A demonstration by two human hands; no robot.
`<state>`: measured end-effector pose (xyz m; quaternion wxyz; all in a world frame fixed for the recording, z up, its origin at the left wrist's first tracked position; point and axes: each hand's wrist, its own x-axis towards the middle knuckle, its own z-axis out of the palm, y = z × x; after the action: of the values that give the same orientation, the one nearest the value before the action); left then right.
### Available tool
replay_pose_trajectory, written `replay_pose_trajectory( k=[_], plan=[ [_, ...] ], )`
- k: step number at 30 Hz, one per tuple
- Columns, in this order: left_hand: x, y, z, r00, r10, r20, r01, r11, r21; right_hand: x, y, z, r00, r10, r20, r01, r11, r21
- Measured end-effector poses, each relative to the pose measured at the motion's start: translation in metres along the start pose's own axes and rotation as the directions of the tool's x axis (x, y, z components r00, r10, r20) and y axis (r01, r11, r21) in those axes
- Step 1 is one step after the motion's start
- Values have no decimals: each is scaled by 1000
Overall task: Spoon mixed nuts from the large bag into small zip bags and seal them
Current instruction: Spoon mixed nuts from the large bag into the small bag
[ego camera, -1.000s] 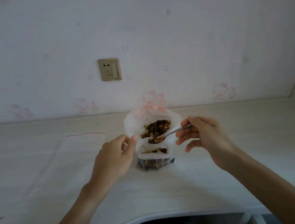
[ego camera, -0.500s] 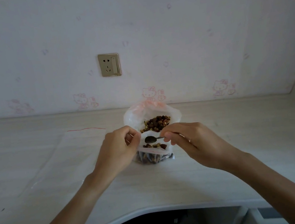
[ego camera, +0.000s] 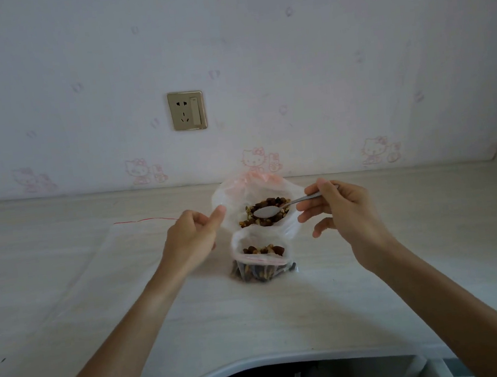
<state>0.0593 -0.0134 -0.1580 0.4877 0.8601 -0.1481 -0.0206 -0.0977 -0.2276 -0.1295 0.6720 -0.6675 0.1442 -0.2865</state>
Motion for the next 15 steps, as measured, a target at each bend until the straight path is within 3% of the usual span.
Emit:
replay_pose_trajectory(
  k=[4,10,15],
  plan=[
    [13,7,18,997,-3,79,12,993,-115,13,2,5,999,39,-31,-41,997,-64],
    [15,0,34,997,62,43,-59,995,-81,23,11,9,1000,12,1,-11,967,-255],
    [16,-7,36,991,129,45,-126,990,-67,28,23,21,999,43,12,-39,970,-238]
  ],
)
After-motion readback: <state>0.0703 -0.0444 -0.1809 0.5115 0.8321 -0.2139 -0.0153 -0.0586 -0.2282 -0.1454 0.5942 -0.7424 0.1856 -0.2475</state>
